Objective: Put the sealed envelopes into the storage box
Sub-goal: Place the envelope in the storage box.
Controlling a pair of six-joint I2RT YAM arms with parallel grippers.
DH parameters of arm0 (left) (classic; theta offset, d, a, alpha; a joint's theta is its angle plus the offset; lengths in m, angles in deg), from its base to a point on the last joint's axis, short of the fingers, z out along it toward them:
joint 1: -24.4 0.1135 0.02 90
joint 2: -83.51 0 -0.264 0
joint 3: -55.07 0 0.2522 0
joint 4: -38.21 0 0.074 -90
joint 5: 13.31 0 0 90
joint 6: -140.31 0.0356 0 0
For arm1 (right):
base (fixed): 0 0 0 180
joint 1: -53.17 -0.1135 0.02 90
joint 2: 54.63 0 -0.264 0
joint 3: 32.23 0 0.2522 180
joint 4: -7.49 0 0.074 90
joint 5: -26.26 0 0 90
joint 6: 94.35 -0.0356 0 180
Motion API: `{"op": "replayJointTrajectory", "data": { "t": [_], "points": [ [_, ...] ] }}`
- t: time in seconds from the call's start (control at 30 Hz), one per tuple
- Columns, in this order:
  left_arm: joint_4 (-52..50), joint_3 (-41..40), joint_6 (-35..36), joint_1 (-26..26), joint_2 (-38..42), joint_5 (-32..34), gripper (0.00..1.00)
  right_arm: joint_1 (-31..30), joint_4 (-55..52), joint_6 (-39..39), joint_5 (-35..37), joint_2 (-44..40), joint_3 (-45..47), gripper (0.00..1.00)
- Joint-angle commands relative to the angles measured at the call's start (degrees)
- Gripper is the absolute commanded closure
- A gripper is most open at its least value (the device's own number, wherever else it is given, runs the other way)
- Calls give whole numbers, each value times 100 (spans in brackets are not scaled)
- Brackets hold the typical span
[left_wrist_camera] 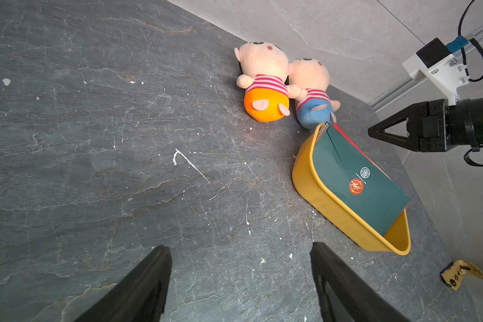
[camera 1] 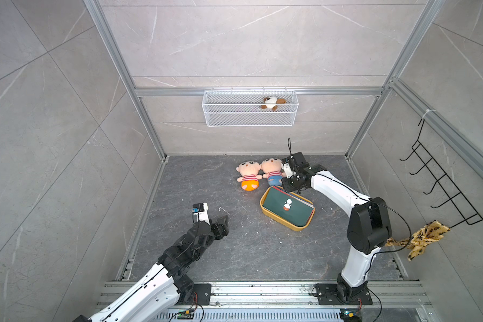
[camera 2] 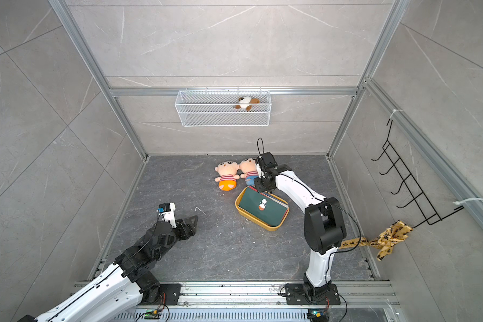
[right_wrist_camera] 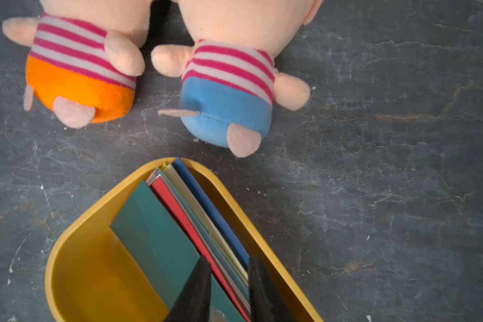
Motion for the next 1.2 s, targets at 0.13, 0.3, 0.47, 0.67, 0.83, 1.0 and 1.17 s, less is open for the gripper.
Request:
{"op": "replayJointTrajectory", "data": {
  "t": [0.13, 0.3, 0.47, 0.67, 0.83, 1.0, 1.17],
  "points": [
    [106, -56, -65, 9, 68, 38, 16, -329, -47, -884, 1041, 698, -466, 70],
    [36, -89, -90, 11, 107, 2, 16, -530, -122, -862, 1169, 939, -576, 70],
    [38, -178, -90, 11, 199, 37, 16, -730, -191, -761, 1236, 970, -580, 70],
    [43, -119, -76, 11, 121, 32, 17, -679, -266, -808, 1590, 760, -705, 69],
    [76, -118, -68, 6, 103, 68, 16, -429, -170, -1155, 1739, 178, -173, 68],
    [179, -179, -89, 11, 71, 29, 16, -217, -1, -1403, 1884, -447, 707, 67],
    [184, -188, -86, 12, 0, 63, 16, -84, 71, -1527, 1843, -720, 1396, 68]
  ]
}}
